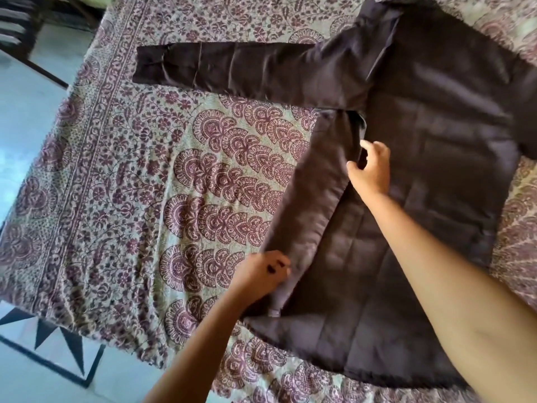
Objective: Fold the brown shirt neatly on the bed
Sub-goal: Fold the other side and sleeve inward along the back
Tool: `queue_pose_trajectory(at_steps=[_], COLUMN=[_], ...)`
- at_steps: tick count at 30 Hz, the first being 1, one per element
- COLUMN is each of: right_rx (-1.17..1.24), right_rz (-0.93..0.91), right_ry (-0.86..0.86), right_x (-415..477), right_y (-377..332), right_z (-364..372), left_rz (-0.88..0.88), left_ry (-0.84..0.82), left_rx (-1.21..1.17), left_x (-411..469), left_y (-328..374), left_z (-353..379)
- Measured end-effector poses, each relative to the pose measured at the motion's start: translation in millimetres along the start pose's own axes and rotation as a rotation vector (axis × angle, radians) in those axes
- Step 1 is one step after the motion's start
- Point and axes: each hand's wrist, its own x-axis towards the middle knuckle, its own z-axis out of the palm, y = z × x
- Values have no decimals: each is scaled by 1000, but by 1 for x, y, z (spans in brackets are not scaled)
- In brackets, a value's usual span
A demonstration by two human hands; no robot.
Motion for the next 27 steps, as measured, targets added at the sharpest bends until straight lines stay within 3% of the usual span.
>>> queue_pose_trajectory(at_steps=[4, 8, 15, 18, 23, 27], right_rx=[-25, -106, -380, -442, -546, -547], right_rz=[-153, -328, -488, -448, -341, -430], right_ry=[-24, -66, -201, -223, -305, -135], right_x=[9, 31, 78, 91, 96, 90], right_y=[-14, -48, -109, -125, -116, -102], right_z=[0, 20, 79, 108, 143, 158], left_rz=[-100, -174, -256, -254, -469, -507], left_ry=[380, 570, 841, 854, 790, 746], left_rx=[-318, -486, -387, -267, -162, -172], left_x=[41, 92, 183, 226, 280, 294], left_y=[-7, -19, -27, -42, -76, -87], left_z=[-63, -130, -244, -293, -371, -392])
